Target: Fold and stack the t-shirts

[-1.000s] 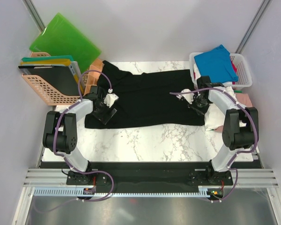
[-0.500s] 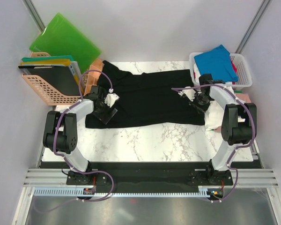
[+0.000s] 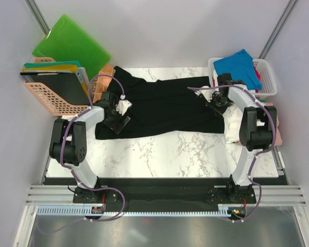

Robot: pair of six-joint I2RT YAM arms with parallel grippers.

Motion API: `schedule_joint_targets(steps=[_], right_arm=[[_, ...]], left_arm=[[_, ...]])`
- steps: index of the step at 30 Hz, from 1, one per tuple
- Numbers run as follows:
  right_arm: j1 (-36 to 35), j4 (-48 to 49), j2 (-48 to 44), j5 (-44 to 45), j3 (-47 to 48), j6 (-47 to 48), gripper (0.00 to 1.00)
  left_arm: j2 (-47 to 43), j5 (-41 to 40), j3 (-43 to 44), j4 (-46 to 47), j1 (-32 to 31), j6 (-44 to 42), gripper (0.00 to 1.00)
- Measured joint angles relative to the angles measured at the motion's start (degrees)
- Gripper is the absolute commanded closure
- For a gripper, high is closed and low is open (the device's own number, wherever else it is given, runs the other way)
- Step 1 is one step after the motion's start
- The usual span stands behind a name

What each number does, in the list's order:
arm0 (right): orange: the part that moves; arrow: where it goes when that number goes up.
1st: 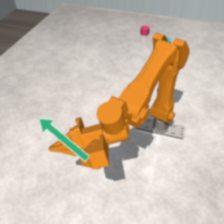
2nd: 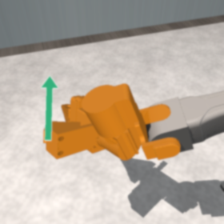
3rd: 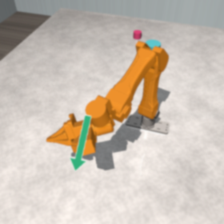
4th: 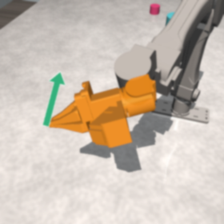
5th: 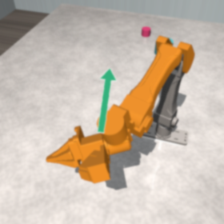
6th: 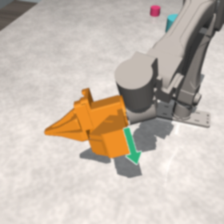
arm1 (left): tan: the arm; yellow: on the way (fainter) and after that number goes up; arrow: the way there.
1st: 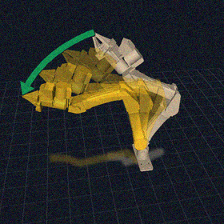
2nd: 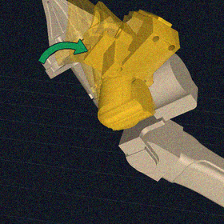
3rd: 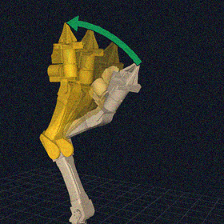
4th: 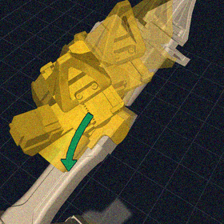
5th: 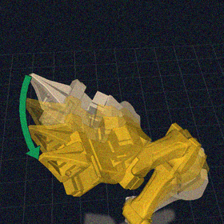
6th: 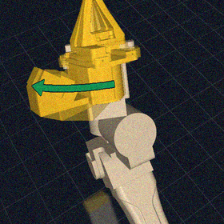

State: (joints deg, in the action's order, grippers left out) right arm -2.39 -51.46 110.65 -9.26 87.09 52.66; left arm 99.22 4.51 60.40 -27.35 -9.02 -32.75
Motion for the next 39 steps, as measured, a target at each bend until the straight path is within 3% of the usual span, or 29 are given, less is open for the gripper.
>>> schedule_joint_targets(steps=[8, 11, 12, 17, 23, 32, 35, 39], right_arm=[[0.0, 1.7, 5.8, -0.2, 1.0, -2.6, 0.97], [0.0, 2.5, 7.0, 0.0, 1.1, -3.5, 0.62], [0.0, 2.9, 7.3, 0.2, 1.1, -4.0, 0.46], [0.2, 7.0, 7.0, 1.5, -0.6, -5.5, 0.28], [0.6, 10.8, -1.4, 1.5, -7.6, -10.3, 0.19], [0.7, 11.2, -25.4, -6.6, -14.0, -17.4, 0.09], [0.7, 12.2, -31.2, -7.9, -15.5, -18.5, 0.02], [0.9, 18.6, -38.9, -7.2, -22.4, -23.6, 0.02]], left_arm=[[0.9, -1.2, 3.5, -0.4, 0.0, 0.7, 0.0], [0.9, -1.9, 3.8, -0.4, 0.0, 0.7, 0.0], [0.9, -2.1, 3.8, -0.5, 0.0, 0.7, 0.0], [0.9, -2.9, 3.7, -0.6, 0.0, 0.6, 0.0], [0.9, -4.0, 2.7, -0.1, 0.0, 0.2, 0.0], [0.0, -4.6, 2.6, 0.5, 0.1, 0.1, 0.0], [-3.3, -3.6, 2.6, 0.5, 0.2, 0.2, 0.0], [-13.1, -0.7, 1.6, 1.0, 0.3, 0.9, 0.0]])
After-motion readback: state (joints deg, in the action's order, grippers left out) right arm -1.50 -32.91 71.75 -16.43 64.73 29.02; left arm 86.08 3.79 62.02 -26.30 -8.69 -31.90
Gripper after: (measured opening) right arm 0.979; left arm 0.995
